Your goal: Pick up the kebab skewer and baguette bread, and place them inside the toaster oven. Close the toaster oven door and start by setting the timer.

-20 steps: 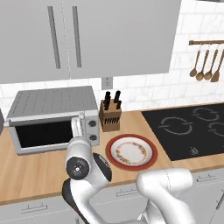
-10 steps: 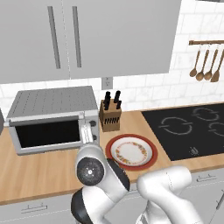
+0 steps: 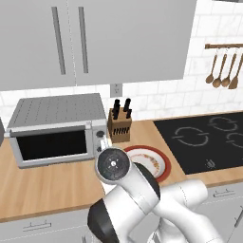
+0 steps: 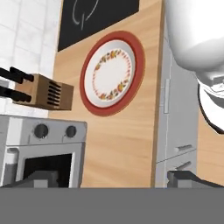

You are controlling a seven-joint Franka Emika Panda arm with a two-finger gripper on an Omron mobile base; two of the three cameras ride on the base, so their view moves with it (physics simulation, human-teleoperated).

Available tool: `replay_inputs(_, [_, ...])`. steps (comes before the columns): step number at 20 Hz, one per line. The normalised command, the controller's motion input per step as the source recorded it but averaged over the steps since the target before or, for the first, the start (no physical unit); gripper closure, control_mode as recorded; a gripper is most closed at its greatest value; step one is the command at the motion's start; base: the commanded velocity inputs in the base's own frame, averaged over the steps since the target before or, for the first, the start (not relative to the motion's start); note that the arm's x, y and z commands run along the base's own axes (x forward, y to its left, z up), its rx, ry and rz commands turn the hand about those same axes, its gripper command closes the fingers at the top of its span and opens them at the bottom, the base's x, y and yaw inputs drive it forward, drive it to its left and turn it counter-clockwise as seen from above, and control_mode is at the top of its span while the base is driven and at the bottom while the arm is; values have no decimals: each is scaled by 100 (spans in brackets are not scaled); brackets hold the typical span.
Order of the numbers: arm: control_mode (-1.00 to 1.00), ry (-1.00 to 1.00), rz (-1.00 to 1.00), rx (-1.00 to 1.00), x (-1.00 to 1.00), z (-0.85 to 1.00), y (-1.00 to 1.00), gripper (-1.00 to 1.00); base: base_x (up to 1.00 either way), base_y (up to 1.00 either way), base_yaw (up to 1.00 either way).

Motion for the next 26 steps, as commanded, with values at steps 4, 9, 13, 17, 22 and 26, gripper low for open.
replay_inputs(4, [-100,24,0,0,-18,0,-40,-100,0,0,0])
replay_inputs(9, [-100,16,1,-1,-9,1,-39,-100,0,0,0])
replay_inputs(13, [-100,11,6,-4,-6,0,-39,-100,0,0,0])
replay_inputs(17, [-100,10,9,-6,0,0,-31,-100,0,0,0])
replay_inputs(22, [-100,0,20,-8,7,-2,-3,-100,0,0,0])
replay_inputs(26, [-100,0,30,-8,32,-10,0,-100,0,0,0])
